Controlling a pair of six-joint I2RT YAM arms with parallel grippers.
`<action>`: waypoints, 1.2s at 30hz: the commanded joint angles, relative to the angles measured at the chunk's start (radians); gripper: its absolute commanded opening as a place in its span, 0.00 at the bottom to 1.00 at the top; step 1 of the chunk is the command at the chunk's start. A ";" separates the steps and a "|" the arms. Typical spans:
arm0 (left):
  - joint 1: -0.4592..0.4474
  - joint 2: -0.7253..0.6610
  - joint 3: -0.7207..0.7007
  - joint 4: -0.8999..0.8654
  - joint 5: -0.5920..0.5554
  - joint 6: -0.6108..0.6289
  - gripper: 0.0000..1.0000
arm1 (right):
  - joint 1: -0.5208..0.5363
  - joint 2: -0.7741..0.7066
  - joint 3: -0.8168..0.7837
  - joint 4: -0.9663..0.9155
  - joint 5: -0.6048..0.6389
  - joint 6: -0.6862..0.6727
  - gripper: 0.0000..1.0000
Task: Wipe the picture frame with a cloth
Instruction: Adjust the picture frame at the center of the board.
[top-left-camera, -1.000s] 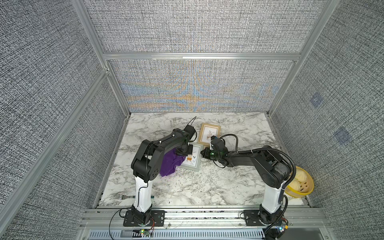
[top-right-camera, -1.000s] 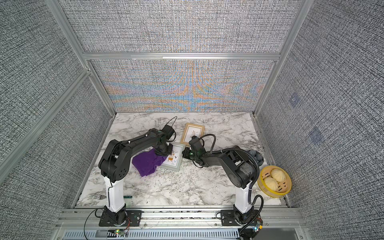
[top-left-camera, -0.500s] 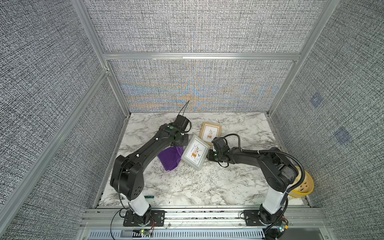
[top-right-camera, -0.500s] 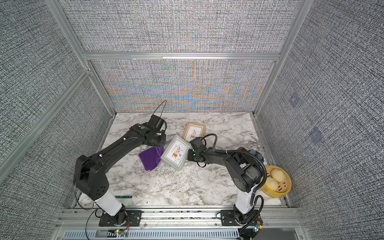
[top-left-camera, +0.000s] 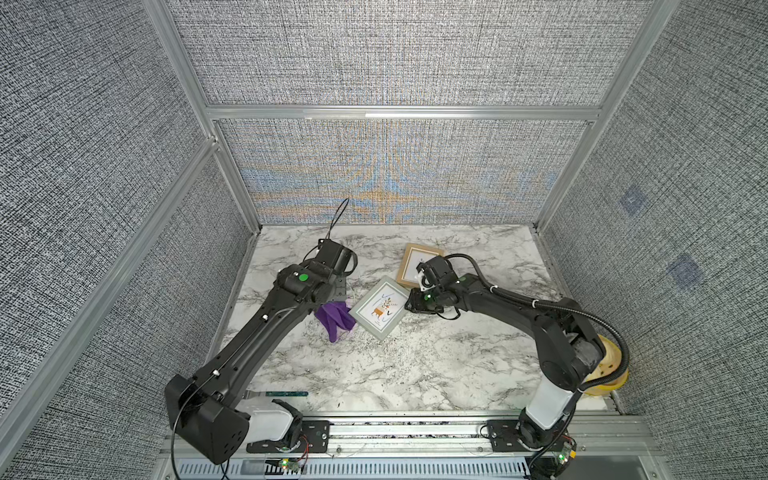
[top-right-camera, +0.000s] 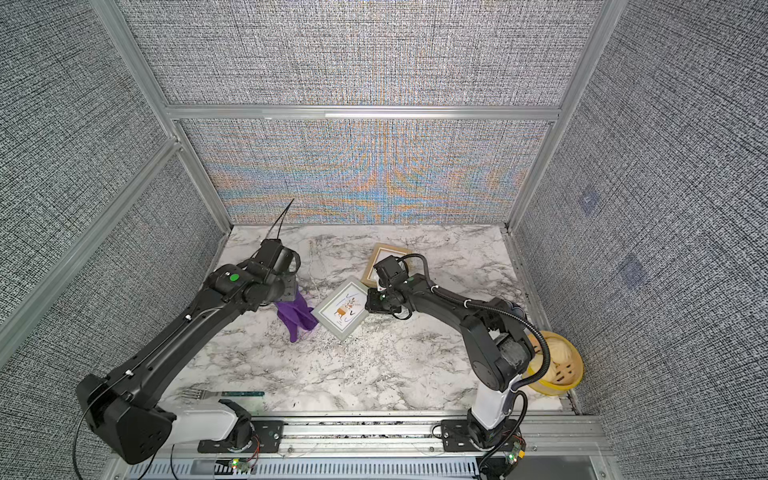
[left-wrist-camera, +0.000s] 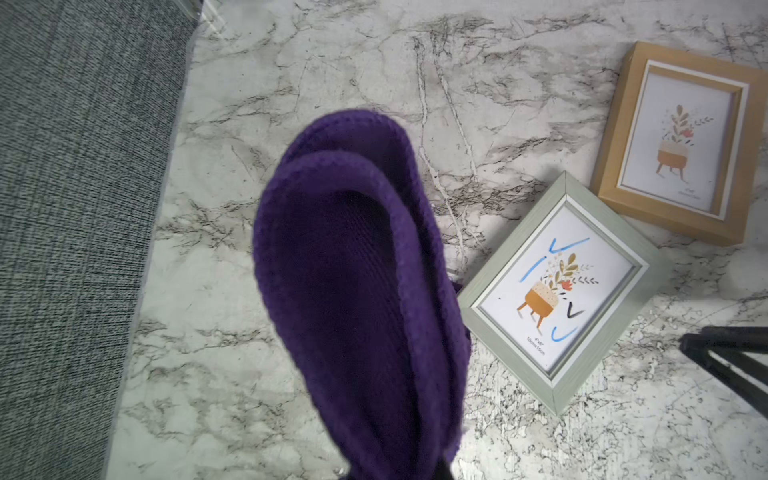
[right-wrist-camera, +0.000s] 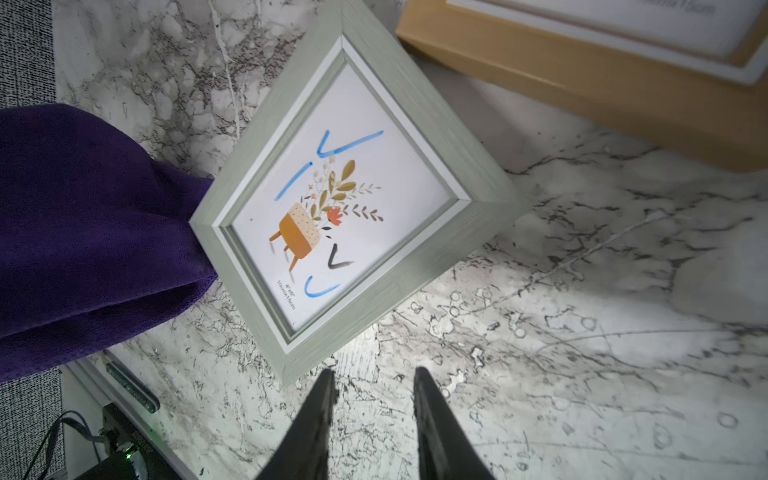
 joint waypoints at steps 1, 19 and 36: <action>0.002 -0.041 0.037 -0.057 -0.094 0.008 0.00 | 0.026 0.024 0.059 -0.009 0.002 -0.038 0.41; 0.034 -0.176 0.227 -0.131 -0.111 0.055 0.00 | 0.195 0.546 0.716 -0.111 0.082 -0.090 0.40; 0.041 -0.158 0.180 -0.103 -0.051 0.056 0.00 | 0.207 0.718 0.916 -0.344 0.085 -0.136 0.36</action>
